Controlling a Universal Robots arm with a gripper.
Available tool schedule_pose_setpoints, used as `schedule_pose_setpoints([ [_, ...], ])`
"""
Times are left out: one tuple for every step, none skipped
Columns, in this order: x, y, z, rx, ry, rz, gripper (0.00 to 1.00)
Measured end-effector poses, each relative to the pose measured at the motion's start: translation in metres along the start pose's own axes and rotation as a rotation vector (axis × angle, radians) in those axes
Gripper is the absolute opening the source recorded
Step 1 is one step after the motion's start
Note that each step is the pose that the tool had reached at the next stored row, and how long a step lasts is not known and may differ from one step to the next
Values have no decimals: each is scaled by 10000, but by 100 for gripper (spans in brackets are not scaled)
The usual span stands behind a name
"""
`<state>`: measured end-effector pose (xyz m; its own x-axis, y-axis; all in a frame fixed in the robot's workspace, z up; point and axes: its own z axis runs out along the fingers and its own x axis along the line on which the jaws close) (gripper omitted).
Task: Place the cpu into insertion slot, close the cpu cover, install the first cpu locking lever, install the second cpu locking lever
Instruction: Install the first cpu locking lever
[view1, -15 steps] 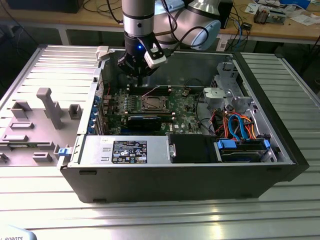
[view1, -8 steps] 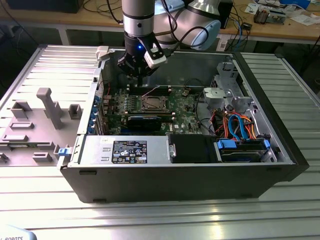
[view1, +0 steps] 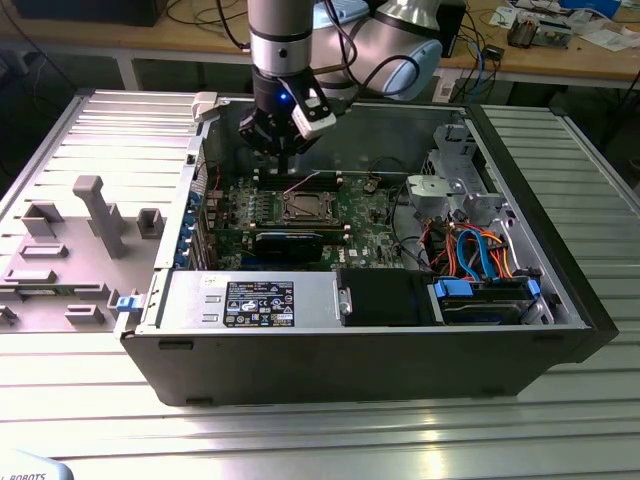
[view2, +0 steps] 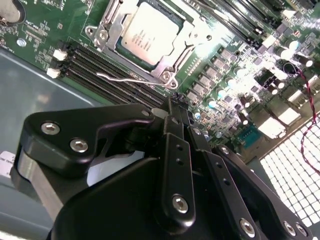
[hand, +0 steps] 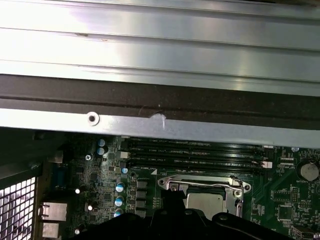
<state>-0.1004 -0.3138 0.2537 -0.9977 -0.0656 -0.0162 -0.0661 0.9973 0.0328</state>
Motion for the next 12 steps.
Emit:
schedule_pose_setpoints([
  [-9, -4, 12, 0, 1, 0, 11],
  [-15, -17, 20, -1, 1, -1, 11],
  [-20, -29, 25, -18, -1, -1, 11],
  [-28, -42, 35, -40, -4, -1, 11],
  [-26, -52, 39, -43, -4, 1, 11],
  [-26, -53, 39, -42, -4, 3, 11],
  [-26, -54, 38, -41, -3, 0, 11],
  [-26, -54, 39, -42, -3, 0, 11],
  [-26, -54, 38, -42, -3, 0, 11],
  [-26, -54, 39, -42, -3, 0, 11],
  [-26, -54, 38, -41, -3, 1, 11],
  [-26, -55, 38, -41, -3, 0, 11],
])
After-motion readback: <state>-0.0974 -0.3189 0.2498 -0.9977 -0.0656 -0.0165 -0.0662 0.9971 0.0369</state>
